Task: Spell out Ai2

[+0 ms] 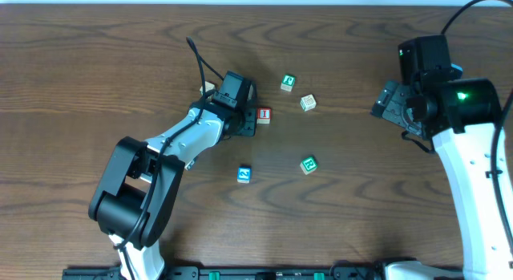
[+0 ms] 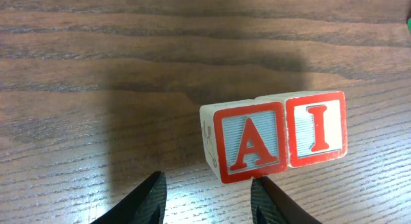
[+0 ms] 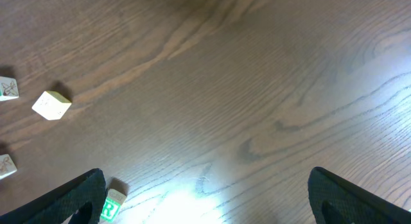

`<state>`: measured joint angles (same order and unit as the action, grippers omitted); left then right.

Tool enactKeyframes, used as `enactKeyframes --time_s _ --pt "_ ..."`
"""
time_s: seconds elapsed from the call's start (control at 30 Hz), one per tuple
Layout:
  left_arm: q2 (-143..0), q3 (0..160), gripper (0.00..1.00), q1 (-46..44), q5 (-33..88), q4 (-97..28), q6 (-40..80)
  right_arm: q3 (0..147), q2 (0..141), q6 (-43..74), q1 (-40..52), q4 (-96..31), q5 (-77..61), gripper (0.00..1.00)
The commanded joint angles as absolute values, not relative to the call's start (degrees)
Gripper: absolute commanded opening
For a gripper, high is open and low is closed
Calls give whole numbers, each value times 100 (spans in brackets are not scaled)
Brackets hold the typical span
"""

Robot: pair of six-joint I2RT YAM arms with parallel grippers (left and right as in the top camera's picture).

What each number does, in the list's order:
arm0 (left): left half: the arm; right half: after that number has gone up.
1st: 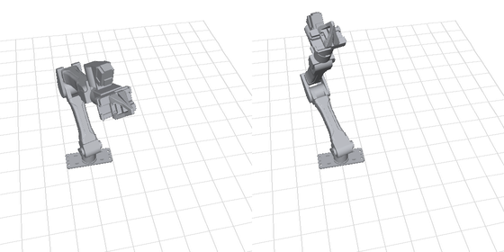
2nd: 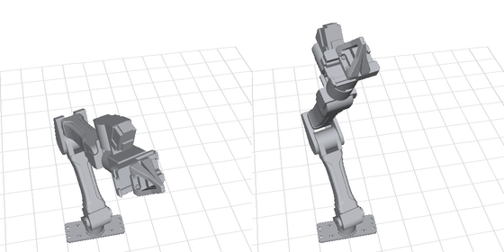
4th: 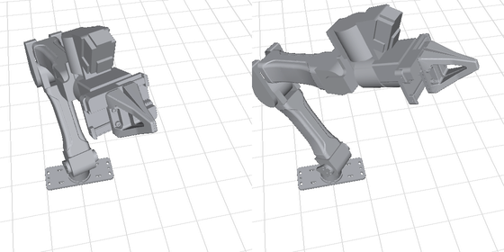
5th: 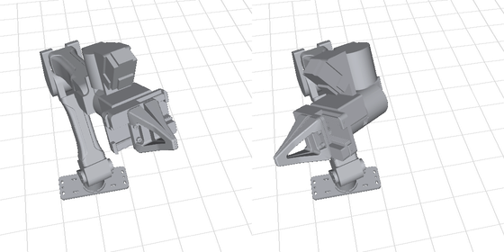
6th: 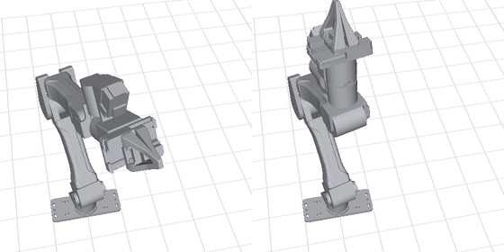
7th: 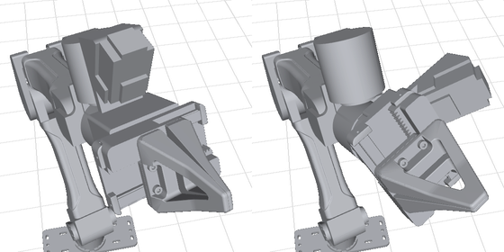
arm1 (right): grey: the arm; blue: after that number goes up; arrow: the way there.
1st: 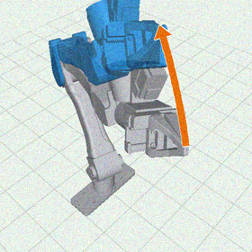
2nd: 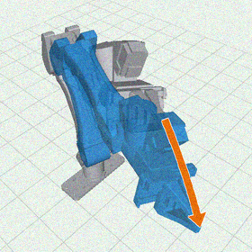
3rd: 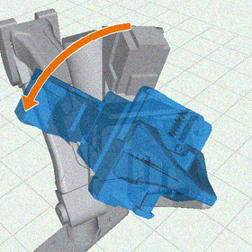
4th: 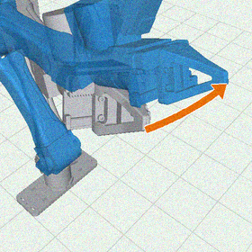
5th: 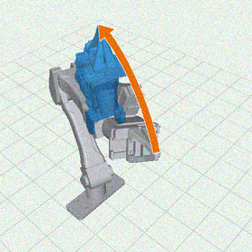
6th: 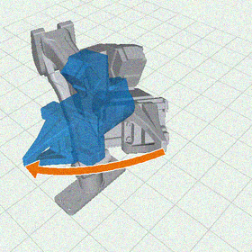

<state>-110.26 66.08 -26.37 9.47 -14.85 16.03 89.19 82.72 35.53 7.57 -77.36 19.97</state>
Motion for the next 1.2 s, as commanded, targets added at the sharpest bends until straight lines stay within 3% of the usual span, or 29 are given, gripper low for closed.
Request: enactKeyframes --time_s 0.0,0.37,0.47,0.53,0.6,0.63,0.8,0.93,1.17 --pt "-11126 6681 44 -2630 902 -1468 1500 8912 8256 3509 716 -7758 2078 99" --pt "-10945 6687 41 -2630 1431 -2171 1470 8912 8259 3509 716 -7762 2075 99" --pt "-10606 6687 41 -2626 976 -2755 1406 8912 8259 3505 716 -7804 2001 99" --pt "-10228 6687 37 -2628 469 -3142 1402 8910 8204 3516 794 -7896 1909 92" --pt "-9706 6687 36 -2626 40 -3505 1354 8895 7933 3607 1098 -7839 2231 95" --pt "-9262 6687 42 -2626 -259 -3706 1306 8884 7607 3575 1411 -7756 2451 99" --pt "-7537 6687 61 -2626 -714 -4504 1175 8833 6925 3922 1697 -8431 2010 99" --pt "-6473 6687 98 -2626 -1525 -5242 1175 8416 6845 4261 1721 -8744 1833 99" --pt "-5290 6687 96 -2626 -2502 -6005 1208 6683 6799 4810 2718 -7336 1376 99"
